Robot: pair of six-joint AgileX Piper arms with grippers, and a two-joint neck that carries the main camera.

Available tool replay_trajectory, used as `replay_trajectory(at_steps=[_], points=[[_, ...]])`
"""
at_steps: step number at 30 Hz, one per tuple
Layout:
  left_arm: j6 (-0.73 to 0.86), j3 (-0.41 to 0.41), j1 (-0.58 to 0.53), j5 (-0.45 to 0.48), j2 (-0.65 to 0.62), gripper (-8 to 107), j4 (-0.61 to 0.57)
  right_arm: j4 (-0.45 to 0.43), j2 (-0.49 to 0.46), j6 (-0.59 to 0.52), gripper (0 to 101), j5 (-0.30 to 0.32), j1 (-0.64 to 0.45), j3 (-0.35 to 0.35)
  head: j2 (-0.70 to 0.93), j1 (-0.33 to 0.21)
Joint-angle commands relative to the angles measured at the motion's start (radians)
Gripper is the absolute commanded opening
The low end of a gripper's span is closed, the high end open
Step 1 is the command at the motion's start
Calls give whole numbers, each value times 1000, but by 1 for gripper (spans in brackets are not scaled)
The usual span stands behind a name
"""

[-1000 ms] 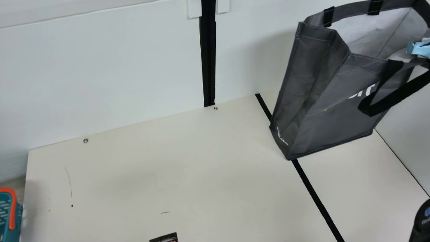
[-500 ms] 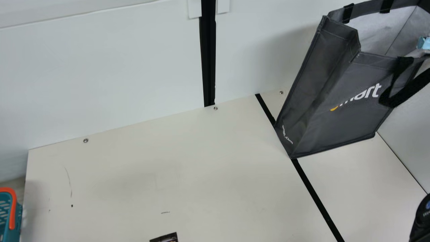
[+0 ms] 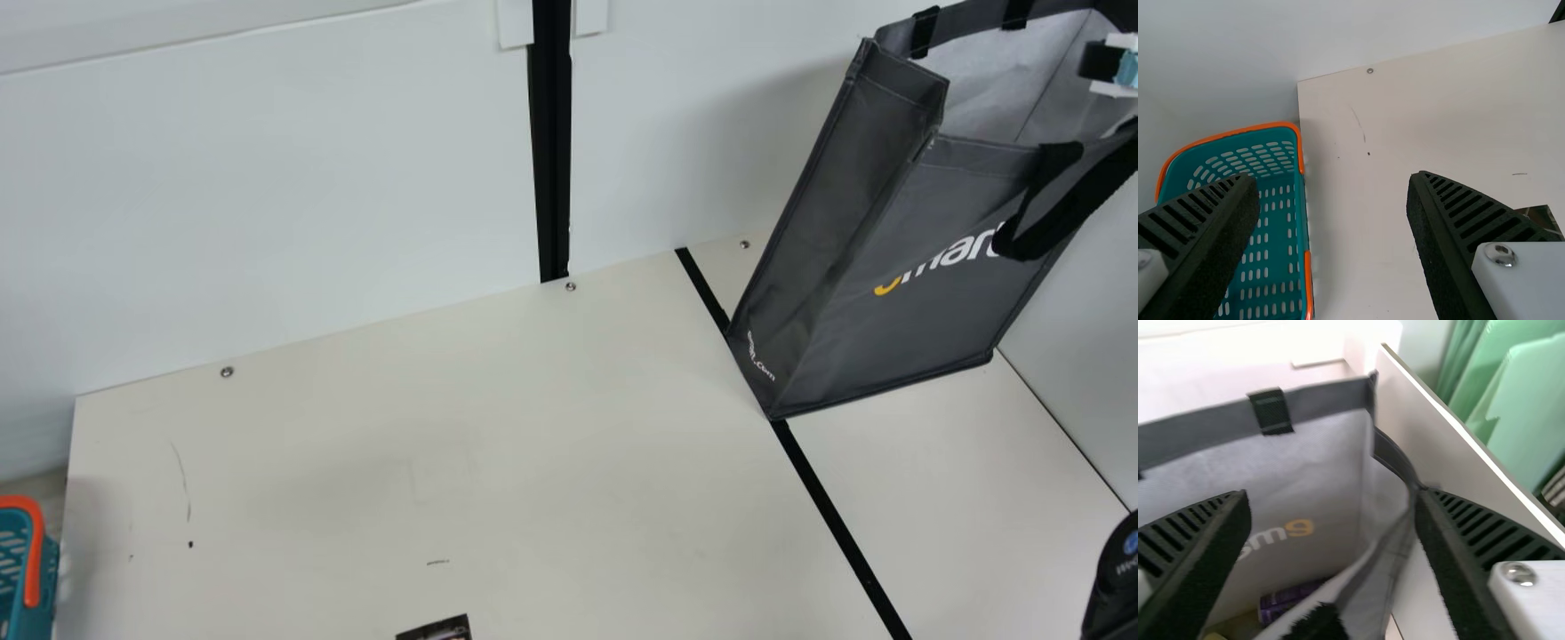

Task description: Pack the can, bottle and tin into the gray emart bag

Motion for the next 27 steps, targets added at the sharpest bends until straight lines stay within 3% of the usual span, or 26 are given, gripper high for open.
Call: replay_trajectory(at_steps=[1, 14, 27], points=[[0, 0, 0, 0, 0, 90, 0, 11, -4, -2, 91, 3, 3, -17, -1, -23], [0, 0, 0, 0, 0, 90, 0, 67, -44, -13, 91, 51, 54, -82, -1, -23], [0, 0, 0, 0, 0, 90, 0, 63, -132, -27, 91, 46, 186, 14, -1, -23]])
